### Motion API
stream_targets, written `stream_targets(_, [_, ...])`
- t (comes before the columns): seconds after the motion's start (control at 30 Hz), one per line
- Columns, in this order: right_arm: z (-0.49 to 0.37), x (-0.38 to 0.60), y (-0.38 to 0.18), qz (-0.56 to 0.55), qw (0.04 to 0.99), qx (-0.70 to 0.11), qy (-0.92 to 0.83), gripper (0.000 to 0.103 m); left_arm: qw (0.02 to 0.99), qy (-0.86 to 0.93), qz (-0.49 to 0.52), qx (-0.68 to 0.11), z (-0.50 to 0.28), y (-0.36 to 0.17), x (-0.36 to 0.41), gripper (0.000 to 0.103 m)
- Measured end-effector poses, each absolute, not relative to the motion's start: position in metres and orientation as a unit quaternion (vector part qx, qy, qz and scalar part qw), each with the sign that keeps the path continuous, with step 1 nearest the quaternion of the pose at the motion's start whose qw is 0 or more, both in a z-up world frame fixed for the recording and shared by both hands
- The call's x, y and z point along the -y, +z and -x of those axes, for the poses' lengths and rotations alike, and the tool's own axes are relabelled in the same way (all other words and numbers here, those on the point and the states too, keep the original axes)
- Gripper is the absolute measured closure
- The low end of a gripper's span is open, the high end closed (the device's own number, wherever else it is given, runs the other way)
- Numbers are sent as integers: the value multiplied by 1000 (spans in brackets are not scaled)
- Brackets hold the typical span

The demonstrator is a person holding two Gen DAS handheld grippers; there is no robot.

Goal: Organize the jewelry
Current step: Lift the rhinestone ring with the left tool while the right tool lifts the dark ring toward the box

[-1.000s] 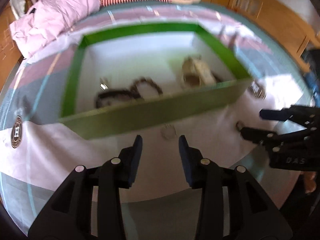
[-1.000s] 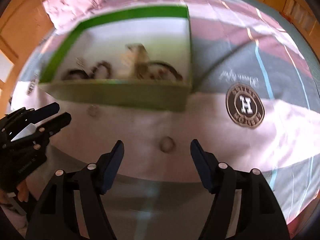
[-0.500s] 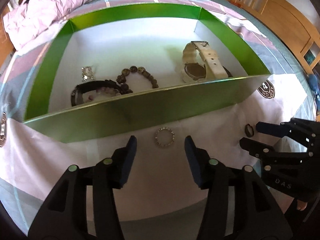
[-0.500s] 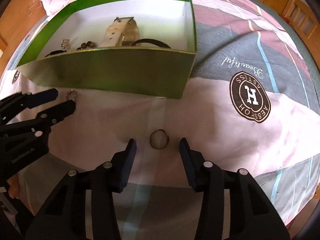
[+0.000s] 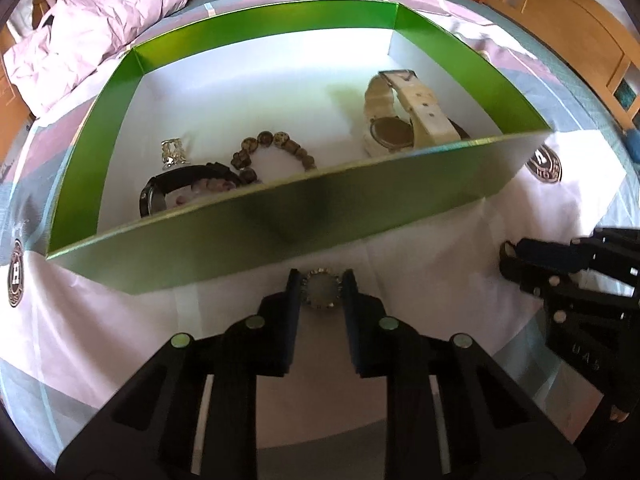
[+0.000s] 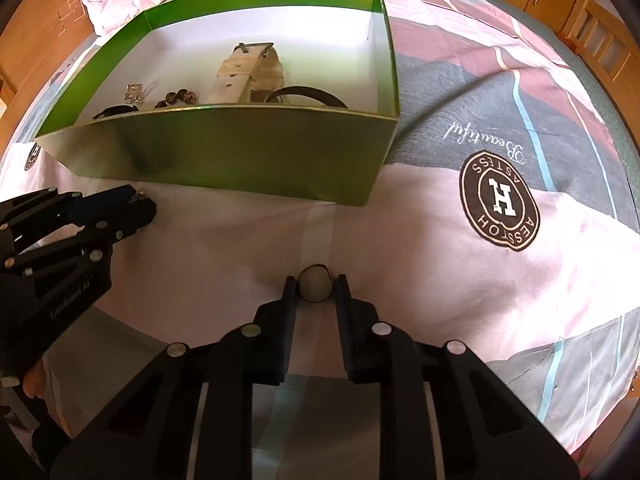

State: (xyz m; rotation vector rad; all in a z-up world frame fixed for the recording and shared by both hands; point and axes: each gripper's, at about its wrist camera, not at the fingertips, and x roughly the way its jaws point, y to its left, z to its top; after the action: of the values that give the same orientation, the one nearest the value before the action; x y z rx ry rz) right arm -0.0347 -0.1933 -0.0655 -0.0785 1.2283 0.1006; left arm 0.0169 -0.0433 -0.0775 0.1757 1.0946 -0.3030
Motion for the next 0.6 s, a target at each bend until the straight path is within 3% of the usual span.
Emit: stream_targets(0.6, [49, 160, -42, 57, 825, -551, 107, 84, 849, -152, -30, -505, 20, -53, 12, 82])
